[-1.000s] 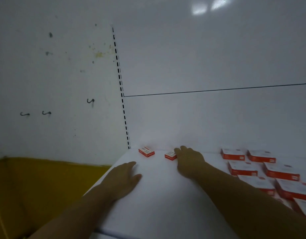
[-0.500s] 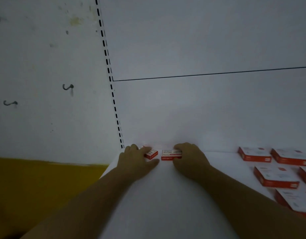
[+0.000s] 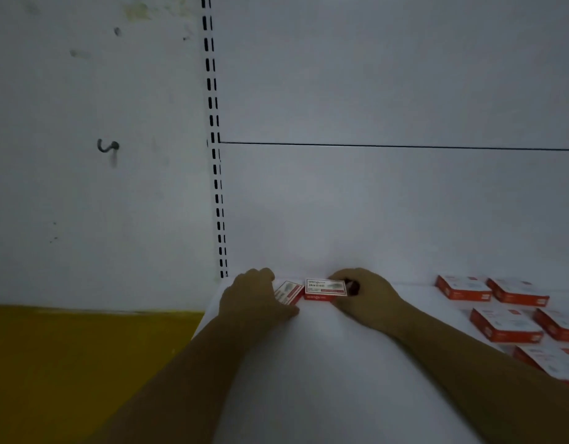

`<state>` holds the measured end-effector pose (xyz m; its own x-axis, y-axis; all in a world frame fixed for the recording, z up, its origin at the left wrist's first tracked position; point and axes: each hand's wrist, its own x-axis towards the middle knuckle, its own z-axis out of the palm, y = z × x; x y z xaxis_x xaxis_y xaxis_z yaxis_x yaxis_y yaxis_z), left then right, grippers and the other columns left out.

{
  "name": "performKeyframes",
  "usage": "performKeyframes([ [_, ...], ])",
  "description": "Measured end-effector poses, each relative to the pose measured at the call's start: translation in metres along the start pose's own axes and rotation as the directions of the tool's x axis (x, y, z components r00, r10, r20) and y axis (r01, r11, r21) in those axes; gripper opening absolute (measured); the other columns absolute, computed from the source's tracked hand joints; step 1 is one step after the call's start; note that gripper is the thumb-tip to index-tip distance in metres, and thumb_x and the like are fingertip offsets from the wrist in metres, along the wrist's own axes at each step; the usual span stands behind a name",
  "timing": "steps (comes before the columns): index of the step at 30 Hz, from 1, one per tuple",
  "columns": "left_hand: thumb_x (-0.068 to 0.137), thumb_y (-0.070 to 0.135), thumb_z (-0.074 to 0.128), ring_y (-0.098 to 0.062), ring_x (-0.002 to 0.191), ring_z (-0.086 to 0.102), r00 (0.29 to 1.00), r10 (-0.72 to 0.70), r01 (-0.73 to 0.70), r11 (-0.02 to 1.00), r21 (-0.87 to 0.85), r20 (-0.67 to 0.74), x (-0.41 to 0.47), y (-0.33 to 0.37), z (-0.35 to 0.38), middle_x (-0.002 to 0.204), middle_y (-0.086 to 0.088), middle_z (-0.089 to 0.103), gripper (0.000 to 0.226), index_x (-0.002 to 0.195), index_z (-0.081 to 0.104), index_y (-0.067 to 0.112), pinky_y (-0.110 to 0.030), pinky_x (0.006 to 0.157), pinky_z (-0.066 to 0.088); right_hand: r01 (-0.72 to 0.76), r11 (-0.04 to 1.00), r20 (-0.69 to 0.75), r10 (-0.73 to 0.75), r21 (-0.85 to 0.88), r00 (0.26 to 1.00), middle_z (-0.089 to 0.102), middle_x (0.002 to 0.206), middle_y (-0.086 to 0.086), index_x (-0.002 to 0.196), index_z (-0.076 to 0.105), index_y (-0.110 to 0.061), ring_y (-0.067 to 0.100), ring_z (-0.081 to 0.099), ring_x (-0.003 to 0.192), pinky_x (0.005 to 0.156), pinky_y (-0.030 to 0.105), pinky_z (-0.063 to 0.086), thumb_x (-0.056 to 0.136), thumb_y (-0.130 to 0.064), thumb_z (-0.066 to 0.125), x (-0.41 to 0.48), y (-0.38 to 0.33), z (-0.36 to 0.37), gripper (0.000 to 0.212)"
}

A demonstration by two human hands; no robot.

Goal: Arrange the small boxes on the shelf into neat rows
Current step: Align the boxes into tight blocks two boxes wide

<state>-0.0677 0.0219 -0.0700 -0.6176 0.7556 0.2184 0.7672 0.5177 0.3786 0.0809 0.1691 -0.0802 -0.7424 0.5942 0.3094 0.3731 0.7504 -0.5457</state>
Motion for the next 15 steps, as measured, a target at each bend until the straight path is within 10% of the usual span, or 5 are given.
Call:
performKeyframes([
  [9,0.061,0.046,0.075,-0.012,0.072,0.058,0.999,-0.044,0.042,0.994,-0.104,-0.009,0.000,-0.020,-0.007,0.080,0.004,0.062,0.032,0.076,0.057,0.023,-0.024,0.055,0.043,0.013,0.999,-0.041,-0.015,-0.046,0.999,0.061,0.116,0.000,0.120,0.057,-0.013,0.018,0.056,0.107,0.094,0.025,0.041,0.075,-0.020,0.075,-0.005,-0.006,0.000,0.049],
  [15,0.062,0.041,0.077,-0.009,0.073,0.054,0.948,0.073,-0.160,0.950,-0.267,-0.309,-0.008,-0.010,-0.009,0.089,0.004,0.064,0.037,0.093,0.069,0.022,-0.020,0.055,0.037,-0.016,0.983,-0.188,-0.019,-0.183,0.982,0.062,0.108,0.003,0.112,0.062,-0.016,0.019,0.058,0.098,0.083,0.023,0.041,0.074,-0.023,0.074,-0.032,-0.021,-0.019,0.040],
])
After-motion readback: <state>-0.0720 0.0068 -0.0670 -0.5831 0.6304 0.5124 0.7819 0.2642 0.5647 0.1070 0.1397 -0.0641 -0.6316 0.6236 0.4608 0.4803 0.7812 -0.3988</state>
